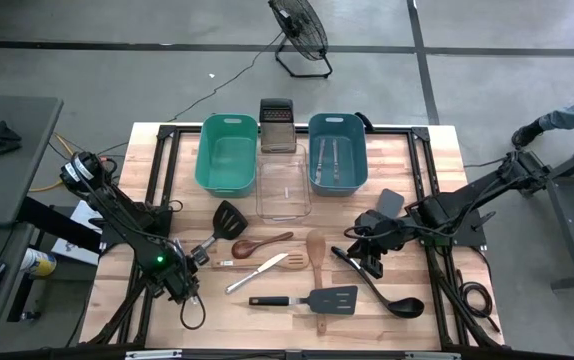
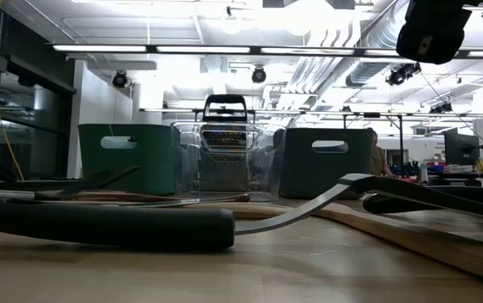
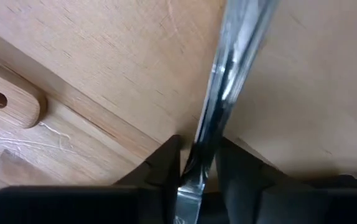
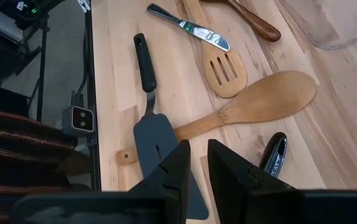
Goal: Pick & Place Kitchen Items
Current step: Put the left table knife into the blue bin
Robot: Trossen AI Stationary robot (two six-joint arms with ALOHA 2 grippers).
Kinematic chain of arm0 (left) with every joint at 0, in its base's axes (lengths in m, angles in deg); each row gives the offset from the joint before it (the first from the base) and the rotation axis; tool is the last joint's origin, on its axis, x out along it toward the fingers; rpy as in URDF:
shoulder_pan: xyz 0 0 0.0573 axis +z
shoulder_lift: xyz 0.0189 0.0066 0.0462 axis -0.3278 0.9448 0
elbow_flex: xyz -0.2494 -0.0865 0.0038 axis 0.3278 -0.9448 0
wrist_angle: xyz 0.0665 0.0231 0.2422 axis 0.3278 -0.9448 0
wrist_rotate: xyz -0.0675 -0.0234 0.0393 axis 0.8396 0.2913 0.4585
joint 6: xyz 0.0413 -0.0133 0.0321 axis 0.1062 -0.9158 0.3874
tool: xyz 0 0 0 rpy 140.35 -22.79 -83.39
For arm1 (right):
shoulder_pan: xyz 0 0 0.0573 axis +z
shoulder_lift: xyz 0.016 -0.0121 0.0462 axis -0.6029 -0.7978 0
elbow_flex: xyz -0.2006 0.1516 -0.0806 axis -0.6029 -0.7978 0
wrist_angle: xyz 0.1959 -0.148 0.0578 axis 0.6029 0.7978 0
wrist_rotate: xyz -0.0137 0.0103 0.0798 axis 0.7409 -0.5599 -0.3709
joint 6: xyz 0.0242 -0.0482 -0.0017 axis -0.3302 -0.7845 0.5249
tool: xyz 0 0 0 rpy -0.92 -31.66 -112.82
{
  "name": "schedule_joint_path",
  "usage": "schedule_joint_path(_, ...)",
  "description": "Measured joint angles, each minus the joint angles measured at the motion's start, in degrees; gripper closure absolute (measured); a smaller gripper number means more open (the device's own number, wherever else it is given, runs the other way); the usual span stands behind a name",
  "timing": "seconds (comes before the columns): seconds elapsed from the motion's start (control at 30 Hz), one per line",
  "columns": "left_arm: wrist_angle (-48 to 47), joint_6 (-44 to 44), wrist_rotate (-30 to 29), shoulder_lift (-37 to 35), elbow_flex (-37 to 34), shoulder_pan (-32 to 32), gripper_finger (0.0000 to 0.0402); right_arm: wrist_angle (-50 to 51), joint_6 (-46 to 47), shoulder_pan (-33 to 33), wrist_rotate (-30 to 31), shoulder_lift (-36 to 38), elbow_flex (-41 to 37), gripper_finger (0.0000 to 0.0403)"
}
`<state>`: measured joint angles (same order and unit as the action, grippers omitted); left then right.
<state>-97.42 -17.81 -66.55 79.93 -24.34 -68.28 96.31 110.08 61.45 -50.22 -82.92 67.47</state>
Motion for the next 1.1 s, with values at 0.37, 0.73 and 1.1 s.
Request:
schedule_joint_path(0.37, -0.02, -0.11, -0.32, 0.02, -0.02, 0.00, 0.0361, 0.00, 0.26, 0.00, -1.20, 0.04, 0.00, 0.0355)
schedule_joint_path(0.73, -1.51, 0.07, -1.68, 0.20, 2.30, 0.00, 0.0361, 0.02, 0.37, 0.00, -2.53, 0.04, 0.00, 0.0355)
schedule_joint_path(1.1, -2.91, -3.22, -2.60, 0.03, 2.82, 0.07, 0.0361, 0.02, 0.21, 0.01, -2.58, 0.04, 0.00, 0.0355)
